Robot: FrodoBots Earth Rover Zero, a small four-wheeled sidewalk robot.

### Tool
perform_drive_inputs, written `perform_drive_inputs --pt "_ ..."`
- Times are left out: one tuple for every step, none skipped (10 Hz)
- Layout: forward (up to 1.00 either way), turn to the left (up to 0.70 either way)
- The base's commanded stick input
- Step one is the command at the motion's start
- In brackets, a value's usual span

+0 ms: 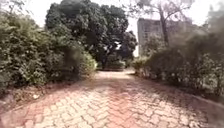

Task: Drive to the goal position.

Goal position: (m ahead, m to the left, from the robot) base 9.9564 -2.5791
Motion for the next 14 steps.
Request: perform_drive_inputs --pt "0.70 0.00" --pt "0.70 0.00" --pt "0.70 0.00" --pt "0.70 0.00" --pt "0.70 0.00" --pt "0.70 0.00" --pt "0.70 0.00" --pt "0.70 0.00" --pt "0.70 0.00" --pt "0.70 0.00" --pt "0.70 0.00" --pt "0.70 0.00" --pt "0.70 -0.35" --pt "0.70 -0.35"
